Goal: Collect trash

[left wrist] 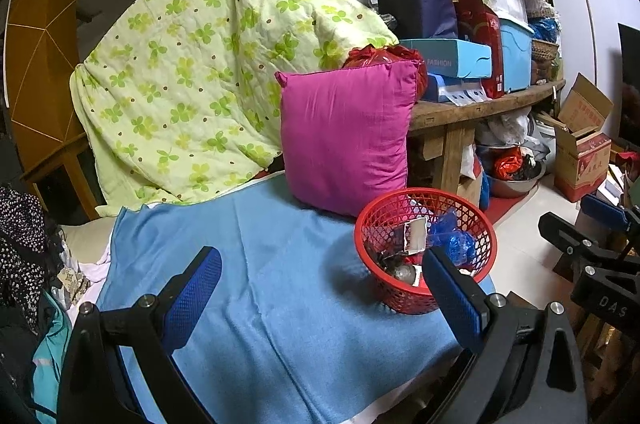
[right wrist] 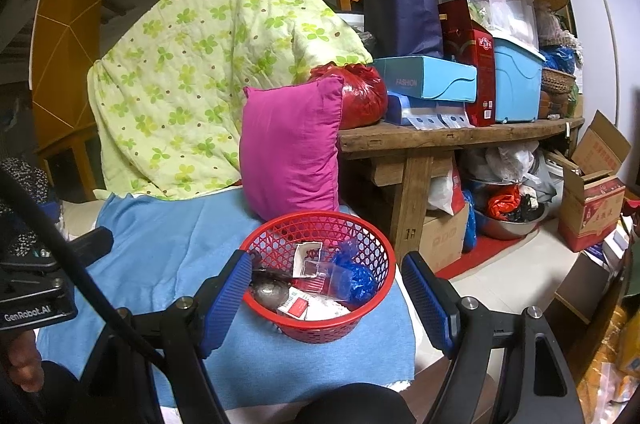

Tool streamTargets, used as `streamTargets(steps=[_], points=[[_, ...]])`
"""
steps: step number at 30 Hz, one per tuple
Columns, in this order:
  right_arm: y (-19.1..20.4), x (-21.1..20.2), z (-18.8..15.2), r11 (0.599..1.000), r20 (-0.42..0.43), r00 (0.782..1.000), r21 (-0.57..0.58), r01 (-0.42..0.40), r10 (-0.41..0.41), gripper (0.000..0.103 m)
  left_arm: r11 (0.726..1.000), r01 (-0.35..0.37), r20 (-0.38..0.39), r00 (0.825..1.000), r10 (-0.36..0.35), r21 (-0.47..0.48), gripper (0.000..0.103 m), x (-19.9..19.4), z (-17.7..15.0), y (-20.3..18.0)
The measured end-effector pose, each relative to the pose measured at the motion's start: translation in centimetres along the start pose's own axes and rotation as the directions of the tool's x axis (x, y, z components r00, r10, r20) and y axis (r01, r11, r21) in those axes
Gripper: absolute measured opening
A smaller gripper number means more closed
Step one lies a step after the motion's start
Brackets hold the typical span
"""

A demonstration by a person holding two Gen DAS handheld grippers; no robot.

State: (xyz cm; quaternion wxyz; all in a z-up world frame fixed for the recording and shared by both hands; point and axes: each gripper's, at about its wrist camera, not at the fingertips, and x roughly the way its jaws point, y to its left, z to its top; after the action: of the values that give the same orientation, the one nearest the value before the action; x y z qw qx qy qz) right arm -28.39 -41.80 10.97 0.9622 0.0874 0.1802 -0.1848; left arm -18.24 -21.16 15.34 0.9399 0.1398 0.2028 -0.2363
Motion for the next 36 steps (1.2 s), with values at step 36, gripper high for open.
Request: streamTargets(steps=[36], points=[[1.0,0.7,-0.2,1.000,-0.024,1.000,-0.014,-0.014,0.014,0.080,0.999,0.010,-0.036,0.999,-0.011,-0.039,0.100,1.0,-0.5,0.8]])
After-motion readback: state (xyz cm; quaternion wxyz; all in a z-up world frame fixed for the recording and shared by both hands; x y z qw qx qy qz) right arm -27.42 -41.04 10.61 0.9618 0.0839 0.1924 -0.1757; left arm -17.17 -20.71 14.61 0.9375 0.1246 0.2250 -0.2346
